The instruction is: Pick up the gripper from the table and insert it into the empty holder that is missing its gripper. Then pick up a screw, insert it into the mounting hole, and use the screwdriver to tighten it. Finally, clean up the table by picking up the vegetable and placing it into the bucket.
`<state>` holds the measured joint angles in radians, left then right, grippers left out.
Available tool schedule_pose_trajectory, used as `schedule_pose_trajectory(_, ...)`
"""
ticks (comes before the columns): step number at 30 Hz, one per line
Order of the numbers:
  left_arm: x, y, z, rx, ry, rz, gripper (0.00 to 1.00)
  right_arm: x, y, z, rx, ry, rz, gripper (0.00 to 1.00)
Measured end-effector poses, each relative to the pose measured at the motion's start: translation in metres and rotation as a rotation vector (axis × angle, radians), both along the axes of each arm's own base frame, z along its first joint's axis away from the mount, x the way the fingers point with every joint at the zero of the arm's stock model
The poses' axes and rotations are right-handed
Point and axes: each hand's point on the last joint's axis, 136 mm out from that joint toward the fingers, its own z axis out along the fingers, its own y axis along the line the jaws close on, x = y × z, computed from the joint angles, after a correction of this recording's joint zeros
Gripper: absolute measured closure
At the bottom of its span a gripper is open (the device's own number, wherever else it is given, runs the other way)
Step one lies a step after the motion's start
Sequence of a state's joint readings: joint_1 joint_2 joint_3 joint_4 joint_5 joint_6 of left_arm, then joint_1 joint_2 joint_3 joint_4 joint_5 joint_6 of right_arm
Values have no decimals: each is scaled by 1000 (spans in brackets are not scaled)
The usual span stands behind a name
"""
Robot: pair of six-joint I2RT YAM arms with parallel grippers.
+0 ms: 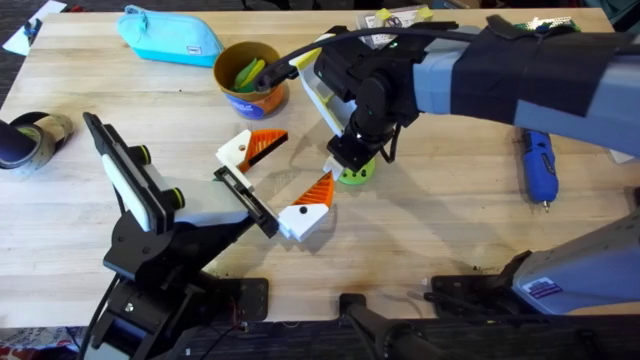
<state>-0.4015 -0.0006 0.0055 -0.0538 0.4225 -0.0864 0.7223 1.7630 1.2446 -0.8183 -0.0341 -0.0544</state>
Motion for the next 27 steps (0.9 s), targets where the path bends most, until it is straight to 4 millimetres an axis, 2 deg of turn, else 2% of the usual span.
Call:
schedule_pose_trajectory(5,0,0,0,0,0,0,10,-2,-2,0,-7,9,-1,585)
schedule_pose_trajectory(9,0,0,0,0,0,0,10,-10,-12,2,-41,48,-8,585)
schedule_pose_trajectory(11,0,0,0,0,0,0,10,-13,-16,11,-45,52,-13,585)
schedule_pose_trajectory(17,0,0,0,0,0,0,10,-23,-28,53,-8,15,-39,585)
schedule_pose_trajectory(19,0,0,0,0,0,0,10,-27,-31,60,-1,10,-57,585)
schedule_pose_trajectory(22,0,0,0,0,0,0,10,-31,-34,59,-8,27,-86,585)
schedule_pose_trajectory(27,0,0,0,0,0,0,10,-33,-33,45,0,40,-120,585)
